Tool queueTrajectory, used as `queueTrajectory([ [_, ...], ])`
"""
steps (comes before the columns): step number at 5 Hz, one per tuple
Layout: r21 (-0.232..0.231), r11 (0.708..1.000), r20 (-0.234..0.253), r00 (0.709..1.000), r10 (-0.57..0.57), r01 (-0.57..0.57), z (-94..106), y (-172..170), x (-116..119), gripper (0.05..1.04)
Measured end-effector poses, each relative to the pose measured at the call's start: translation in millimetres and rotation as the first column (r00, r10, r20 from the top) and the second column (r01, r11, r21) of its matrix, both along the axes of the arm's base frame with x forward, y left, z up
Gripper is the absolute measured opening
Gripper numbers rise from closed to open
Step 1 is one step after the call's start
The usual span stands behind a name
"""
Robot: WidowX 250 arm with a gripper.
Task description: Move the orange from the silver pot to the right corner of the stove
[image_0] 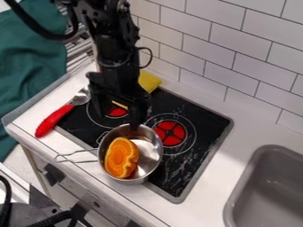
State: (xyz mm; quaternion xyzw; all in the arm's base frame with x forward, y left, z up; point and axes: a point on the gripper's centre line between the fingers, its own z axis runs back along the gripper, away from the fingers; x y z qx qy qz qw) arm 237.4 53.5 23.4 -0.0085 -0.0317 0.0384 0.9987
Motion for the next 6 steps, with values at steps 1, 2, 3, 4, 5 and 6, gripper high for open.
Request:
queueTrajectory([
  [1,-0.063,0.998,-0.009,1.0,0.024,-0.024,-10.2,-10,-8,0.999],
  [2,-0.084,0.996,-0.026,0.999,0.029,-0.031,-21.6,-13,-11,0.999],
  [3,-0.094,0.995,-0.084,0.996,0.032,-0.04,-37.9,-15,-12,0.999],
  [4,-0.095,0.995,-0.125,0.992,0.021,-0.033,-52.1,-13,-7,0.946],
  [5,-0.094,0.996,-0.124,0.992,-0.007,-0.005,-58.5,-12,-5,0.665],
  [6,-0.1,0.995,-0.141,0.99,-0.013,-0.001,-58.4,-13,-8,0.368],
])
